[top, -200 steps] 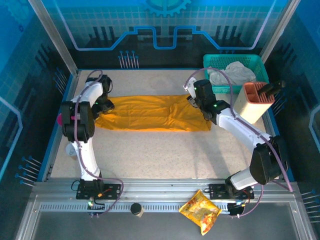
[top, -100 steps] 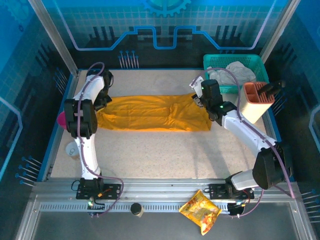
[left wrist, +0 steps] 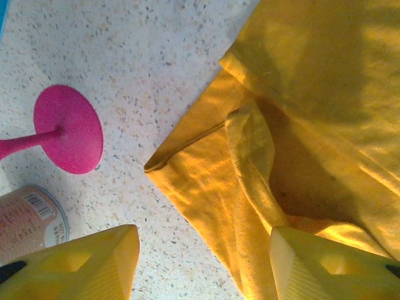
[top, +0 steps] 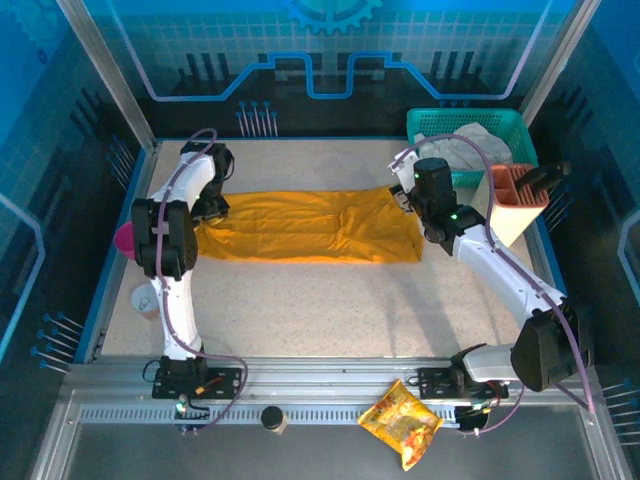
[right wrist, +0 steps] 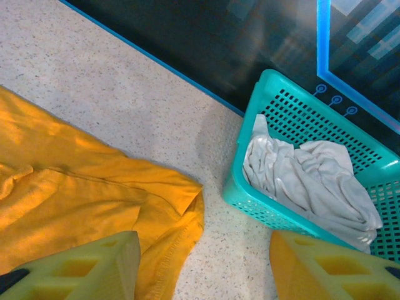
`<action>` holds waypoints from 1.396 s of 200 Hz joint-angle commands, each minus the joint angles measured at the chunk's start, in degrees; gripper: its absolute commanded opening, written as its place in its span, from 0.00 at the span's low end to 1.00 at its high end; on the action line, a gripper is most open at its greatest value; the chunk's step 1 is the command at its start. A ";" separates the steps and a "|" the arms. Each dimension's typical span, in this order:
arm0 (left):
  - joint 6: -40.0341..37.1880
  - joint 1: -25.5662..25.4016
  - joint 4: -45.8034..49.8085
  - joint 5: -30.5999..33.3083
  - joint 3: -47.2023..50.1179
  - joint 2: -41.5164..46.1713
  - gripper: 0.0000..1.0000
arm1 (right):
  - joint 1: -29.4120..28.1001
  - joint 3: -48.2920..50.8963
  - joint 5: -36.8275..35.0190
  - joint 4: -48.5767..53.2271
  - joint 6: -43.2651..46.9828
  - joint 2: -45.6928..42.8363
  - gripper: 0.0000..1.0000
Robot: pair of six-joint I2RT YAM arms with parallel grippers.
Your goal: Fold and stack the t-shirts
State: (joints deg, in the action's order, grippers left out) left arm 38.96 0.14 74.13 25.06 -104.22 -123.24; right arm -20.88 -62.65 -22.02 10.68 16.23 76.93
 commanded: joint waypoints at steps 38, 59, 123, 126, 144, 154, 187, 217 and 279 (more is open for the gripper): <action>1.72 0.03 -3.29 -1.95 0.41 -2.24 0.58 | 1.02 0.37 0.30 -0.13 -0.89 -1.49 0.58; 1.67 0.12 -3.13 -0.13 -1.16 -2.97 0.58 | 1.20 0.35 0.26 -0.14 -0.94 -1.56 0.58; 1.21 0.39 -1.64 1.03 -4.53 -6.24 0.57 | 1.78 0.58 1.22 -0.04 -1.34 -1.65 0.58; 1.21 0.39 -1.62 0.92 -4.58 -6.36 0.57 | 1.73 0.54 1.26 -0.04 -1.29 -1.65 0.58; 1.34 0.40 -1.35 0.37 -4.54 -7.08 0.56 | 1.96 0.52 1.43 0.01 -1.38 -1.77 0.58; 1.47 0.39 -1.35 0.12 -3.97 -6.94 0.56 | 1.90 0.66 1.54 0.04 -1.41 -1.94 0.57; 1.74 0.30 -2.04 0.67 -0.48 -4.99 0.55 | 2.17 0.87 1.74 -0.13 -1.55 -2.30 0.57; 1.66 0.47 -2.58 1.74 -0.08 -5.43 0.54 | 2.26 0.79 2.33 -0.02 -1.94 -2.45 0.57; 0.52 0.65 -0.37 5.39 -7.23 -8.23 0.22 | 2.53 0.65 1.73 0.48 -1.72 -3.27 0.56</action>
State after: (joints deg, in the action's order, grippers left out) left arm 40.18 0.30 71.33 27.35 -107.24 -130.50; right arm -19.55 -62.65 -20.47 10.90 15.20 75.42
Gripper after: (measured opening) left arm 0.249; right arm 0.564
